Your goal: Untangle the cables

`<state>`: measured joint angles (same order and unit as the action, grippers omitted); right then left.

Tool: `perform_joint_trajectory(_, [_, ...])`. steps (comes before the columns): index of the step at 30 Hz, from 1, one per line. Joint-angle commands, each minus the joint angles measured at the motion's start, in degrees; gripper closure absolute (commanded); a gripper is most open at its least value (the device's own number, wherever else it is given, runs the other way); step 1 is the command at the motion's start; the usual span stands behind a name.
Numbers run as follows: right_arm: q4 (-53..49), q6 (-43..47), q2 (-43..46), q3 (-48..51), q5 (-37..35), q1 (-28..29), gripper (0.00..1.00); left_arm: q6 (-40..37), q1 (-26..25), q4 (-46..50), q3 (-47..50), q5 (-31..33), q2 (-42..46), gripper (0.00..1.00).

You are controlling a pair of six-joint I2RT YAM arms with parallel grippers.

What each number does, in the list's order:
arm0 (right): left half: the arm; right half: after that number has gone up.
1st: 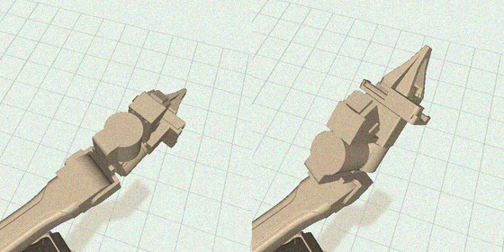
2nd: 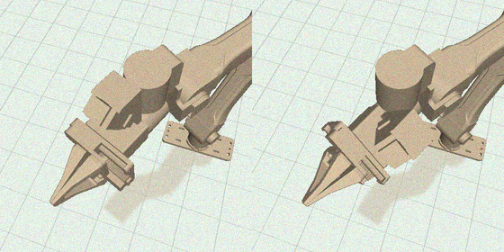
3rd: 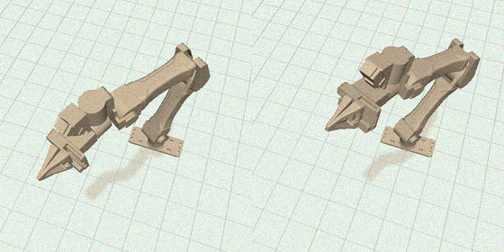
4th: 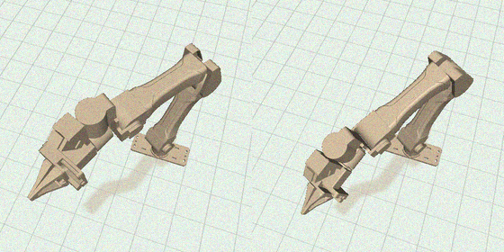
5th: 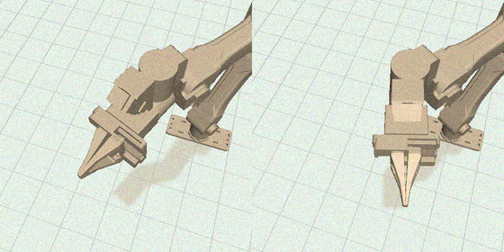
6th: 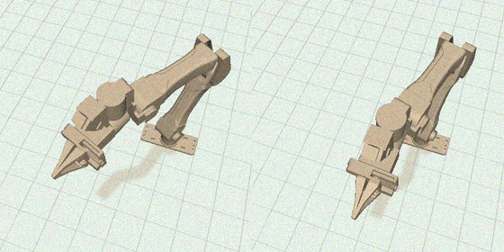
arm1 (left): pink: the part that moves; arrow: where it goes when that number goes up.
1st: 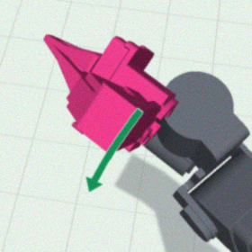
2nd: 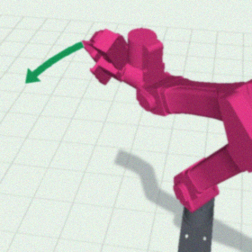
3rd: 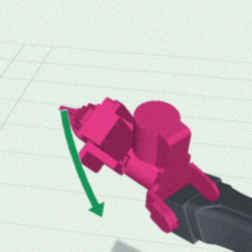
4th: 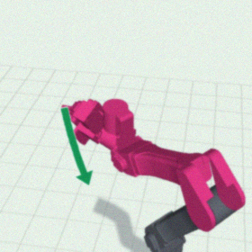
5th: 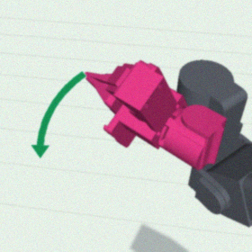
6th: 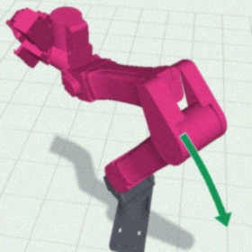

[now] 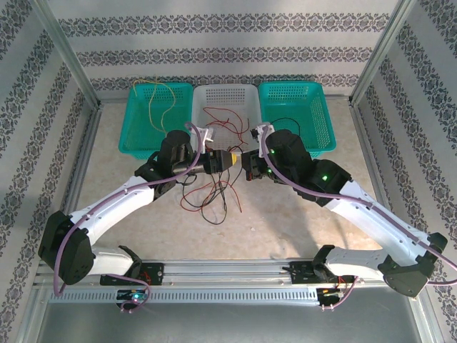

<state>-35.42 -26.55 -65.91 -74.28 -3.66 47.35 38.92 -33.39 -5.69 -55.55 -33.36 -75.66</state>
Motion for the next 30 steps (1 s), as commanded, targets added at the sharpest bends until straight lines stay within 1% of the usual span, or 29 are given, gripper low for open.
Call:
perform_joint_trajectory(1, [-0.18, 0.73, 1.66, -2.1, -0.61, -0.42, 1.0, -0.4, -0.54, -3.42, -1.23, -2.2, 0.16, 0.64])
perform_joint_trajectory(4, [-0.19, 0.78, 1.66, -2.1, -0.96, -0.42, 1.0, 0.69, -0.62, -4.81, -1.51, -3.22, -0.52, 0.78])
perform_joint_trajectory(6, [-0.26, 0.88, 1.75, -2.1, -1.33, -0.51, 1.0, 0.9, -0.63, -5.11, -1.96, -3.94, -0.84, 0.89])
perform_joint_trajectory(8, [-0.26, 0.88, 1.88, -2.1, -1.48, -0.68, 1.0, 0.68, -0.63, -5.03, -2.32, -4.34, -0.86, 0.98])
perform_joint_trajectory(9, [-0.31, 0.85, 1.92, -2.1, -1.64, -0.77, 1.0, 0.55, -0.63, -5.03, -2.41, -4.34, -0.74, 1.0])
perform_joint_trajectory(10, [-0.35, 0.88, 1.93, -2.1, -1.81, -0.85, 1.0, 0.41, -0.63, -5.03, -2.52, -4.23, -0.58, 1.0])
perform_joint_trajectory(11, [-0.52, 0.8, 1.92, -2.01, -2.03, -1.03, 0.94, 0.33, -0.63, -5.02, -2.59, -3.85, -0.36, 1.0])
perform_joint_trajectory(15, [-1.06, 0.22, 2.17, -1.11, -3.75, -1.79, 0.63, 0.42, -0.63, -4.37, -3.03, -1.36, 0.68, 1.0])
perform_joint_trajectory(17, [-1.1, -0.24, 2.44, -0.46, -4.32, -2.21, 0.49, 0.91, -0.63, -3.29, -3.87, 0.41, 1.19, 1.0])
perform_joint_trajectory(18, [-1.01, -0.64, 2.61, -0.13, -4.34, -2.35, 0.43, 1.36, -0.63, -2.7, -4.37, 1.75, 1.47, 1.0])
perform_joint_trajectory(20, [-0.6, -0.95, 3.13, 0.34, -3.86, -2.69, 0.37, 2.11, -0.54, -1.07, -5.21, 5.22, 2.2, 1.0])
perform_joint_trajectory(24, [1.06, -1.94, 3.81, 1.07, -1.53, -2.7, 0.32, 4.65, -0.3, 4.67, -6.82, 15.59, 2.9, 1.0])
perform_joint_trajectory(27, [2.89, -2.5, 3.6, 1.48, 1.57, -1.82, 0.31, 11.58, 0.44, 3.44, -5.99, 18.81, 3.66, 1.0])
perform_joint_trajectory(30, [4.62, -2.43, 2.62, 1.86, 3.57, -0.22, 0.31, 17.0, 1.21, -0.18, -4.39, 19.29, 4.25, 1.0])
